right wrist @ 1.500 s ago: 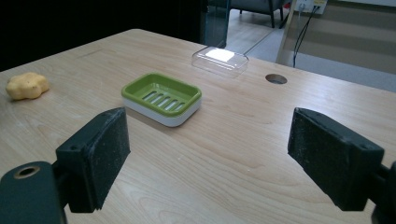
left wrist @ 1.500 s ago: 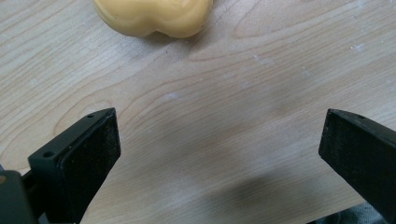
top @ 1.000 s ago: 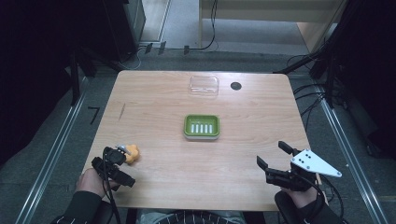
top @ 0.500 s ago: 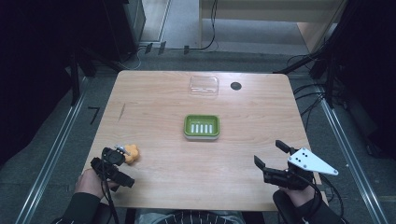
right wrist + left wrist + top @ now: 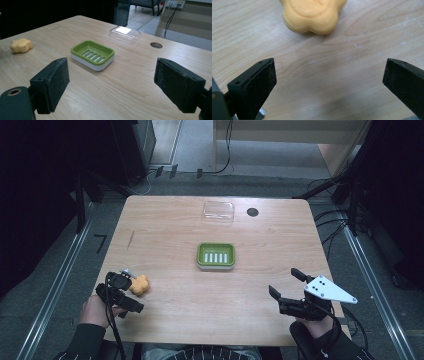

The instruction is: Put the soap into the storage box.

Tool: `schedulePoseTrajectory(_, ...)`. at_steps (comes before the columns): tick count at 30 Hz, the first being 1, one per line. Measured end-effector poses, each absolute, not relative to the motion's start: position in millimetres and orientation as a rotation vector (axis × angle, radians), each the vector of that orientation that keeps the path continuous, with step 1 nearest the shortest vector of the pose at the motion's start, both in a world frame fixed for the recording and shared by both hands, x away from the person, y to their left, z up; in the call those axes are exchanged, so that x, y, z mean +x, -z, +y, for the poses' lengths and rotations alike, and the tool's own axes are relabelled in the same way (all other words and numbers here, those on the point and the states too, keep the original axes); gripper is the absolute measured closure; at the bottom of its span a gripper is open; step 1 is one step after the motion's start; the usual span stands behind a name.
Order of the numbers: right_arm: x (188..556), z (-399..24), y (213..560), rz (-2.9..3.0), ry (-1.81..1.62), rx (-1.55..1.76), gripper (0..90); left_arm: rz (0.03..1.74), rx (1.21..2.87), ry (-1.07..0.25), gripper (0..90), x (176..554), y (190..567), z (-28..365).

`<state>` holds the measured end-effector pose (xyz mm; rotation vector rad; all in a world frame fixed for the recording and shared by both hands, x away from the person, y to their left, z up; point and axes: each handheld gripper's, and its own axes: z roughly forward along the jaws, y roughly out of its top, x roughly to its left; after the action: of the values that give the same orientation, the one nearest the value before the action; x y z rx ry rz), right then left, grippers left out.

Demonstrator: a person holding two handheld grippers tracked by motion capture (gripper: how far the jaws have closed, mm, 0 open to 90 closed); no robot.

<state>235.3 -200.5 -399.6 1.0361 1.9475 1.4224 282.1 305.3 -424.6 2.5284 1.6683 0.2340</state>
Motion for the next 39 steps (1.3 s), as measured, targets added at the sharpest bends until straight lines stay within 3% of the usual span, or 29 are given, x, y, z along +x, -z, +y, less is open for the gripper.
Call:
schedulePoseTrajectory(13,236,-199,400,1.954,-1.417,1.032,13.5,1.675,2.485,-0.251,0.0,306,422,306)
schedulePoseTrajectory(39,236,-199,400,1.954,-1.421,1.033,13.5,1.688,2.489,-0.160,0.0,348,438,301)
